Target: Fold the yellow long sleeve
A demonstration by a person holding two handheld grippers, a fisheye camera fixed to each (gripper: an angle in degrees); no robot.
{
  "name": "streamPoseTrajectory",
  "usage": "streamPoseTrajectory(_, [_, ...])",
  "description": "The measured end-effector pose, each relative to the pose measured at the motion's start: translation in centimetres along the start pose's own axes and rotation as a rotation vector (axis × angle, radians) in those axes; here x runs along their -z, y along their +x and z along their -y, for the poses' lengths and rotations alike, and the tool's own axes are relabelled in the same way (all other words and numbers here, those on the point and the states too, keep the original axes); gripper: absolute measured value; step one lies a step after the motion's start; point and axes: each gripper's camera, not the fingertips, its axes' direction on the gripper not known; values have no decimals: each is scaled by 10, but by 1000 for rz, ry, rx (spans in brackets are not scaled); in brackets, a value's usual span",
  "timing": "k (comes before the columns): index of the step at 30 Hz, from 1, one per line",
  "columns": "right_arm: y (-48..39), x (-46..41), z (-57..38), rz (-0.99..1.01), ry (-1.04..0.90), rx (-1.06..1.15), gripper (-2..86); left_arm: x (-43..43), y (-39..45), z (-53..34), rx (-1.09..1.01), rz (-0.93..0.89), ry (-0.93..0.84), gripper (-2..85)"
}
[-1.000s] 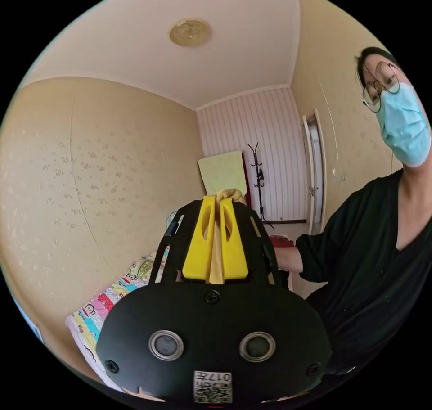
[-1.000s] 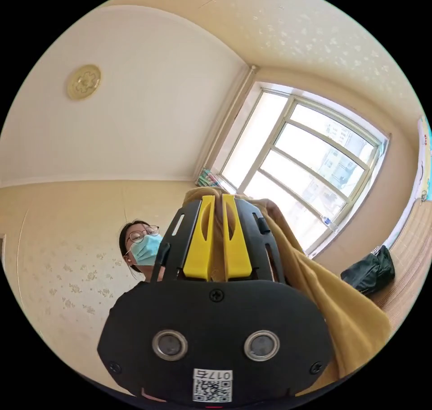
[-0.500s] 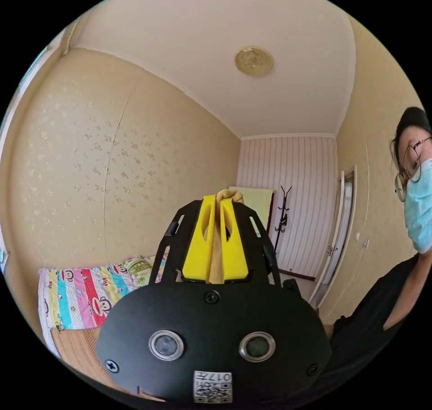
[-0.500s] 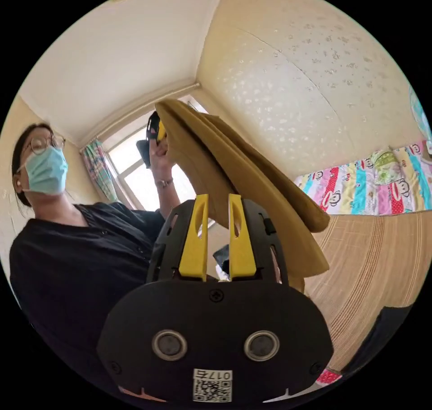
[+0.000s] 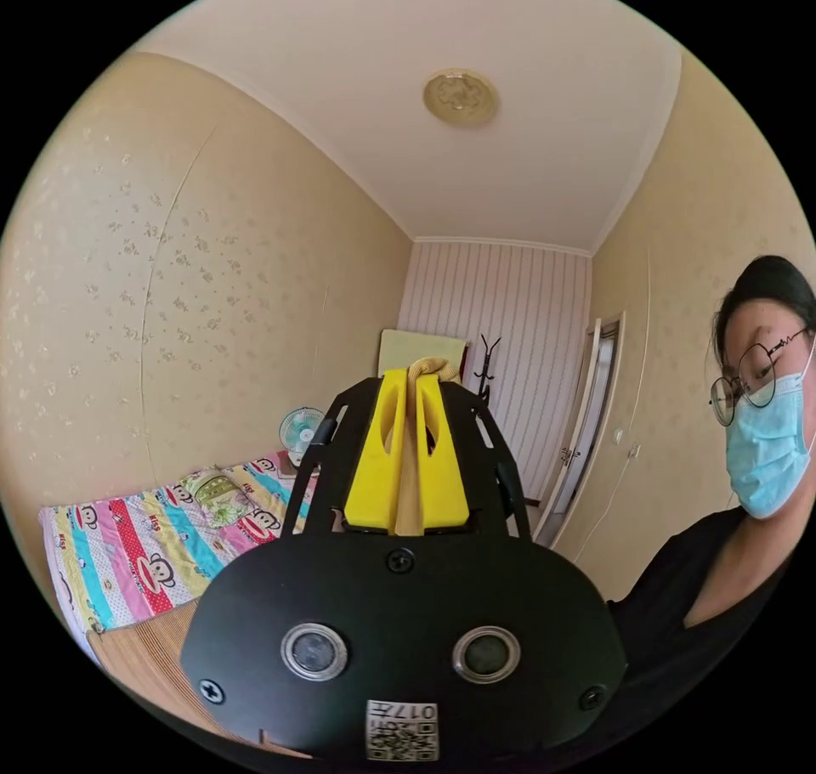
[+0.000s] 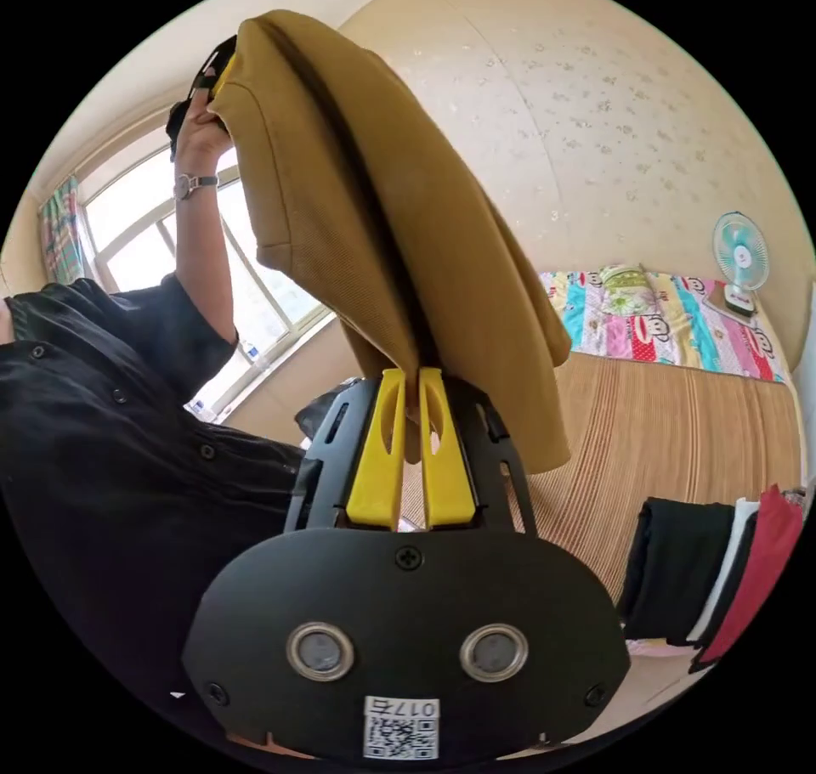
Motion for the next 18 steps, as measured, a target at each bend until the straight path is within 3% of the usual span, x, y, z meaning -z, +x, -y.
streamPoseTrajectory(7, [-21, 89, 12, -296, 239, -34, 30, 91, -71, 23, 129, 5, 21, -3])
streamPoseTrajectory(13, [-59, 158, 58, -345, 471, -15, 27, 172, -113, 29, 186, 80, -32, -2])
streamPoseTrajectory(18, [-94, 183, 75, -387, 609, -5, 25, 221, -143, 47, 107, -83, -137, -2])
